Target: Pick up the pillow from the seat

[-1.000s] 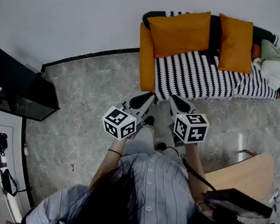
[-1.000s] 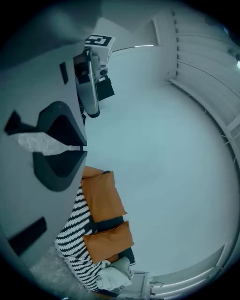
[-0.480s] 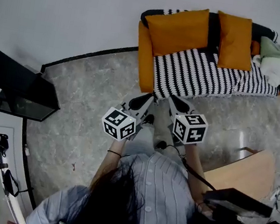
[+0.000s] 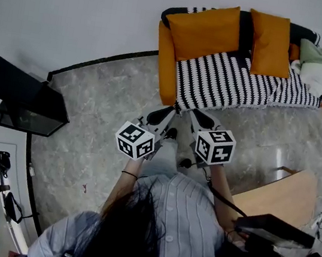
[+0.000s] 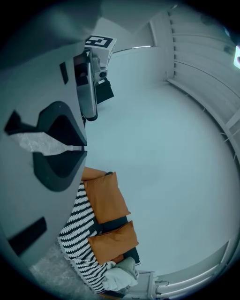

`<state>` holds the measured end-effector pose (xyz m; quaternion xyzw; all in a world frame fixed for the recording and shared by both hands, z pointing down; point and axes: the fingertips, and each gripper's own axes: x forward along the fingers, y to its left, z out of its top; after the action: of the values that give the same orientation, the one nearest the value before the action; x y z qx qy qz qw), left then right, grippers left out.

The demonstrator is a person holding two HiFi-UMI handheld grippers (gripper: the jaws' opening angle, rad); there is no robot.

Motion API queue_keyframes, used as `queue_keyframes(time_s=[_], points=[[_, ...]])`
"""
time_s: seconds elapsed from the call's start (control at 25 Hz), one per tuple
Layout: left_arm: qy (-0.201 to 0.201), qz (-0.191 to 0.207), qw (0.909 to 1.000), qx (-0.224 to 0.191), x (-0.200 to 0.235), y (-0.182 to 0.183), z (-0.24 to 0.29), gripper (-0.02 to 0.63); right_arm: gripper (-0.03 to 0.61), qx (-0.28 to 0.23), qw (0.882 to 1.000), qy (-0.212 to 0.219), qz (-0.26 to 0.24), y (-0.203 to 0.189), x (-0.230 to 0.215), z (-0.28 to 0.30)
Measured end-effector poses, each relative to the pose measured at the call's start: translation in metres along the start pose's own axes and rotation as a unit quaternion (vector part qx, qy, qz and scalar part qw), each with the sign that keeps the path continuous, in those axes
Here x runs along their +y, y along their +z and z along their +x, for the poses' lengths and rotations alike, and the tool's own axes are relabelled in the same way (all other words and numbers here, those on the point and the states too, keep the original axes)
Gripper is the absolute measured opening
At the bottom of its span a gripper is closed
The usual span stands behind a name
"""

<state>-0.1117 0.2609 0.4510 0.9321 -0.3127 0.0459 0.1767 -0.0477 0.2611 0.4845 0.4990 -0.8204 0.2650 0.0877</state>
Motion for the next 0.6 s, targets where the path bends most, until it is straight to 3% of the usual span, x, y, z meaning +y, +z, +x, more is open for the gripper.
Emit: queue_keyframes(time_s=[0.6], points=[[0.009,0.008,0.9998,0.014,0.012,0.003,0.0,0.011,0.043,-0.004,1.0,-0.004,0.02,0.003,-0.017,0.011]])
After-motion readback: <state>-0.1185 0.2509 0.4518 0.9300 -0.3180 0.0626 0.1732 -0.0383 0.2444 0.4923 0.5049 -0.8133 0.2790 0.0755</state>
